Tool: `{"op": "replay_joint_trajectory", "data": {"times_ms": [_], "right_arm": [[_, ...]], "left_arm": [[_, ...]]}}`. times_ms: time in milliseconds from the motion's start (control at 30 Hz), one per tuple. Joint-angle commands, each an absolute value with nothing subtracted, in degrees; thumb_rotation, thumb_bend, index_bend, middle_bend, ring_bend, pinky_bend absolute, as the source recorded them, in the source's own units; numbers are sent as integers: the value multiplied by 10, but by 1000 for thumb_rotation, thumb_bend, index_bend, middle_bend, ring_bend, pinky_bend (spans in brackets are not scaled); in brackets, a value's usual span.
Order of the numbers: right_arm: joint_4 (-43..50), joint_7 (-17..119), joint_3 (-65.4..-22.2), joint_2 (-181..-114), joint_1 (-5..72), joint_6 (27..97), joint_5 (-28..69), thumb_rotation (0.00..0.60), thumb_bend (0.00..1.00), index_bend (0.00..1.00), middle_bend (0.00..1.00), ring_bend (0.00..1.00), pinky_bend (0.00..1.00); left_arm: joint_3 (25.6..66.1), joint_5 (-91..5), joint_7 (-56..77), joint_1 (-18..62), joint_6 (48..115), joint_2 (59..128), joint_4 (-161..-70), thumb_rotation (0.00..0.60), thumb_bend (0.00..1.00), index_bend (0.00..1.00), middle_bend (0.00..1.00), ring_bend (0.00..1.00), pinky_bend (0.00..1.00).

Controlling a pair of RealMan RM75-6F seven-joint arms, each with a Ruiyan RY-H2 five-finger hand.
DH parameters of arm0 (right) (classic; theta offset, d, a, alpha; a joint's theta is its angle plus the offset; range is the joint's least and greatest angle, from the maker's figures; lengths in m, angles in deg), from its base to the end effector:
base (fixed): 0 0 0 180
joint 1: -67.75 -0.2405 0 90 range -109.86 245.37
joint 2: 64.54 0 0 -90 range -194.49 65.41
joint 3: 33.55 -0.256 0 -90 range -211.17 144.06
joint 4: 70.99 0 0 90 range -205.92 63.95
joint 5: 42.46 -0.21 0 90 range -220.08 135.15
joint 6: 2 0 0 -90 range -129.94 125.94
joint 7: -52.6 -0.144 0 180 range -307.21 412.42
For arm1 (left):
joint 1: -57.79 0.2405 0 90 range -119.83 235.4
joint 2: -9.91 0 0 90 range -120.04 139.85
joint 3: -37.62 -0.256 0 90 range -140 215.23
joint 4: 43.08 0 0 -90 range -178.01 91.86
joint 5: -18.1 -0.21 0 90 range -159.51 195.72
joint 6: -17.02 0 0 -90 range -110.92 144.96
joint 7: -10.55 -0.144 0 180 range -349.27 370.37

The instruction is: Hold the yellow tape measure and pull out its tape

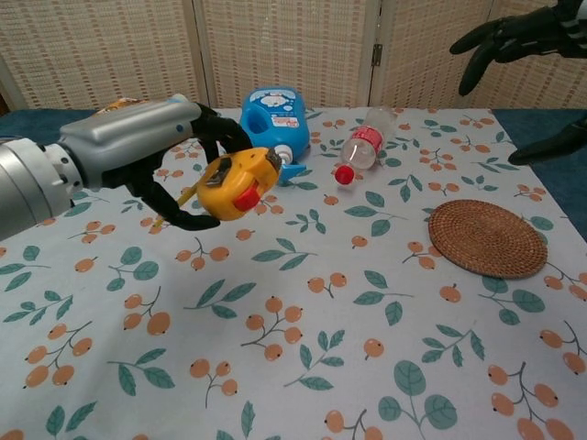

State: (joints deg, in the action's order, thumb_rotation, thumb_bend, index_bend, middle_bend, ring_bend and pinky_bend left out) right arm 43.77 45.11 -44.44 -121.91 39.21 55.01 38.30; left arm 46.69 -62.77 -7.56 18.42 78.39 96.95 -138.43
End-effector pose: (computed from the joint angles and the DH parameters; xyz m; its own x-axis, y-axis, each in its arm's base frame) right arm -0.1477 -0.2717 0.1186 0.1329 -0.3569 0.9246 -0.9331 -0.3597 -0.0047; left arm -0.0971 0.2961 -0.0027 0.3844 0.1482 0.9112 0.7725 -0.5920 -0.2296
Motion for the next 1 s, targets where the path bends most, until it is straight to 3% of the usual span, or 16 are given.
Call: {"op": "replay_joint_trajectory", "data": {"times_ms": [33, 433, 733, 1000], "right_arm": [[441, 477, -462, -1243, 367, 529, 343, 600, 153, 394, 95, 59, 11], [421, 525, -475, -1307, 312, 505, 262, 600, 190, 433, 106, 78, 11], [407, 543, -471, -1335, 291, 499, 236, 600, 332, 446, 113, 80, 11], [402, 545, -467, -1346, 279, 492, 222, 600, 337, 461, 118, 79, 11]], "left_arm": [[478, -616, -100, 170, 781, 988, -1393, 600, 336, 543, 519, 405, 70], [497, -585, -131, 141, 777, 1040, -1388, 600, 337, 545, 521, 412, 70], [497, -583, -153, 131, 790, 1064, -1375, 600, 336, 548, 527, 417, 70], [496, -578, -164, 126, 795, 1074, -1373, 600, 336, 548, 527, 417, 70]]}}
